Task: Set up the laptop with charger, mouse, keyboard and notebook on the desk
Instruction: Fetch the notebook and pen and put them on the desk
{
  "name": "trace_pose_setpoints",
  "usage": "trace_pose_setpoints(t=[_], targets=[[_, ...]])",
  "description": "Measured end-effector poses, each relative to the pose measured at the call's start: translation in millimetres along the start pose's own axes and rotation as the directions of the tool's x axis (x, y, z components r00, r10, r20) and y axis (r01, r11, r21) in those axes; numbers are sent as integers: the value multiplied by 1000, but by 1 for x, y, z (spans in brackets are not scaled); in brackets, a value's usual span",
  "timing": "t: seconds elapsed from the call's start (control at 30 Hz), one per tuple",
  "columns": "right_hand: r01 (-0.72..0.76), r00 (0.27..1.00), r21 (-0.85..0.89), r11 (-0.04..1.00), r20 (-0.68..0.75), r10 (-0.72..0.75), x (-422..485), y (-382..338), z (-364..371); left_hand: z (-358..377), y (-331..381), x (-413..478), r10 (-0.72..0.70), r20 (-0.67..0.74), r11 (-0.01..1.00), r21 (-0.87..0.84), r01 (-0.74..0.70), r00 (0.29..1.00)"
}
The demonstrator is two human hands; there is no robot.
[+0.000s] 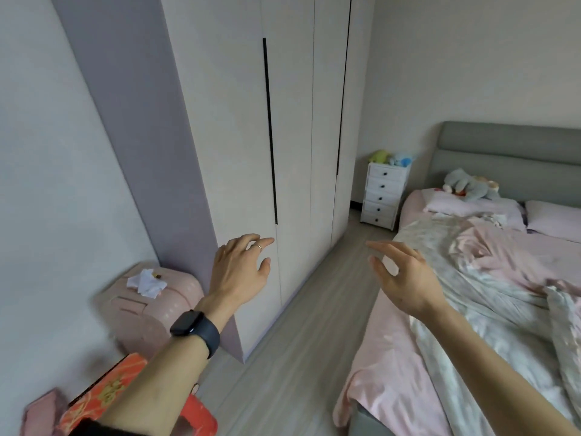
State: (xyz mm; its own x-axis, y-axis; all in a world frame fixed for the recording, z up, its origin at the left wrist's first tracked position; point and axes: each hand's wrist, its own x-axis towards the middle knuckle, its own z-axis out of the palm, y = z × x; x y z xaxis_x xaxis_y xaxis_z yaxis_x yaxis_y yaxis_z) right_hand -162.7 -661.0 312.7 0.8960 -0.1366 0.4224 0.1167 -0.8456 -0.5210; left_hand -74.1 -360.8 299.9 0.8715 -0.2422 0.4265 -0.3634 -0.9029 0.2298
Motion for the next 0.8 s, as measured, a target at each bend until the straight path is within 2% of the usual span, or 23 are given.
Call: trace_pose_setpoints(t=[0.13, 0.23, 0.37, 0.63, 0.8], targets=[[-72, 997, -55, 996, -41, 70, 73, 19, 33, 48, -29, 91, 50, 37, 998, -51, -48, 998], [-119, 993, -81, 990, -10, 118, 118, 40, 60, 85, -46, 145, 83, 101, 995, -60, -77, 991], [-253, 967, -104, 962, 13, 256, 160, 77, 92, 140, -52, 203, 148, 181, 987, -88, -134, 972], [-418, 905, -39, 908, 70, 420, 258, 172, 168, 256, -44, 327, 233, 294, 972, -97, -214, 927], [-502, 859, 25, 865, 138, 494, 366, 251, 204, 338, -33, 432, 240, 386, 969, -45, -241, 891]])
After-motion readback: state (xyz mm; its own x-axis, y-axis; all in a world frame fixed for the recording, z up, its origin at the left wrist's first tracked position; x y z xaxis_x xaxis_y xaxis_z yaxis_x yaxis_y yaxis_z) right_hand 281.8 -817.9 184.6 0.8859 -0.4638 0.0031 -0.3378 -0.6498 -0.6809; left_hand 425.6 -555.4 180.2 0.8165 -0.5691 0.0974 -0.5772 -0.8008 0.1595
